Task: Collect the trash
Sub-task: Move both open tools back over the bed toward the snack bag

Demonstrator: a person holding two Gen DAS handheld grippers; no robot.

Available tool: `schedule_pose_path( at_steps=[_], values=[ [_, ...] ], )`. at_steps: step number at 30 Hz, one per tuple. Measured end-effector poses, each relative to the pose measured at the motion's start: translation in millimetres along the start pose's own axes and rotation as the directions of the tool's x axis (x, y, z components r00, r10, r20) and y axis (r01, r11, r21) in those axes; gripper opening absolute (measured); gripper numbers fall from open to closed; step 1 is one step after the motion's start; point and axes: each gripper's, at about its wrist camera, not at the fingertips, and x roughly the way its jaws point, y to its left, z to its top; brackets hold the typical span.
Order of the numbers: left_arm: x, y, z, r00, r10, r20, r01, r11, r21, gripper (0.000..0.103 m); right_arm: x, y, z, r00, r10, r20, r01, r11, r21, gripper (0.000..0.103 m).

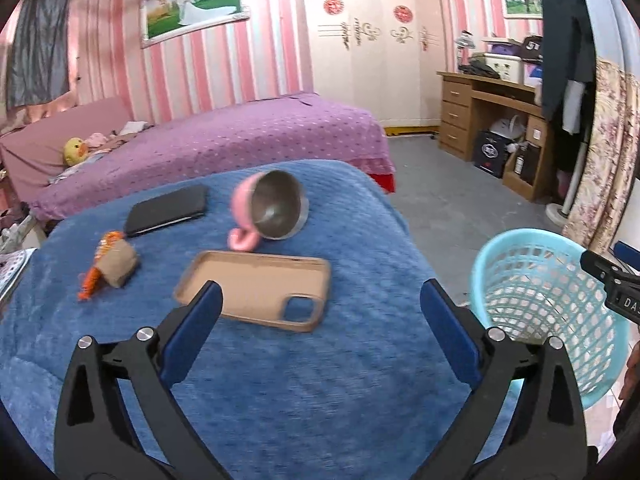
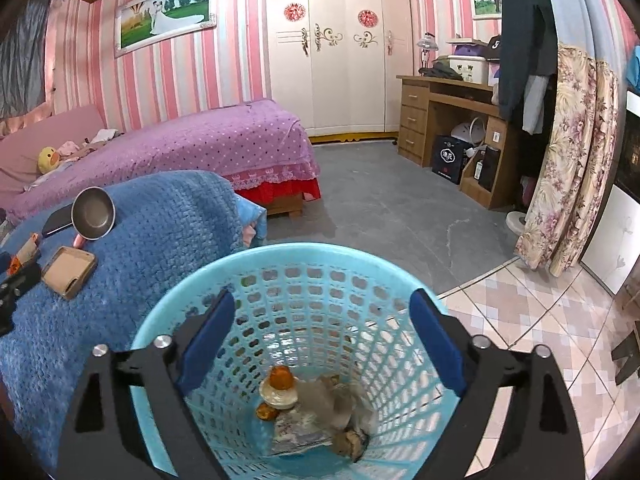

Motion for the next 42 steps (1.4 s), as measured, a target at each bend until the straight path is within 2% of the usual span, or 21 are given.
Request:
schedule_pose_path(
  at_steps=[10,18,21,25,29,36,42],
  values=[
    [-11.4,80.1,7.5,0.996,0.092,0.011,-0.091,0.995,-0.039,0.097,-5.1,45.9,7.3,1.000,-0.008,0.013,0.008,1.000,0.010,0.098],
    [-14.5,146.5,1.9,0.988,0.155,0.006,-0.154,0.985,-0.076,0.097,-6.6,108.1,9.9,0.998,0.059,0.016,-0.058,0.997,-0.043,0.098],
    [-9.1,169.6,-2.6,0.984,0.175,-0.019,-0.176,0.980,-0.093,0.097,-7.5,130.8,10.3,0.997,0.081,0.014,-0.080,0.994,-0.068,0.098],
    [-6.0,202.8,-4.0,0.982,0.187,-0.031,-0.190,0.971,-0.145,0.097,-8.0,167.6,10.8,0.992,0.125,0.007,-0.124,0.988,-0.088,0.098],
    [-2.1,225.4,-9.6,0.975,0.219,-0.043,-0.223,0.964,-0.146,0.097,-8.9,203.7,15.7,0.987,0.160,0.007,-0.158,0.978,-0.133,0.098],
    [4.7,260.4,-15.3,0.970,0.229,-0.080,-0.241,0.947,-0.213,0.097,0.4,265.2,26.5,0.978,0.208,-0.014,-0.206,0.953,-0.221,0.098],
    [12.3,277.1,-19.2,0.960,0.260,-0.102,-0.277,0.938,-0.207,0.097,12.0,289.0,23.6,0.974,0.224,-0.020,-0.222,0.944,-0.246,0.098]
  ],
)
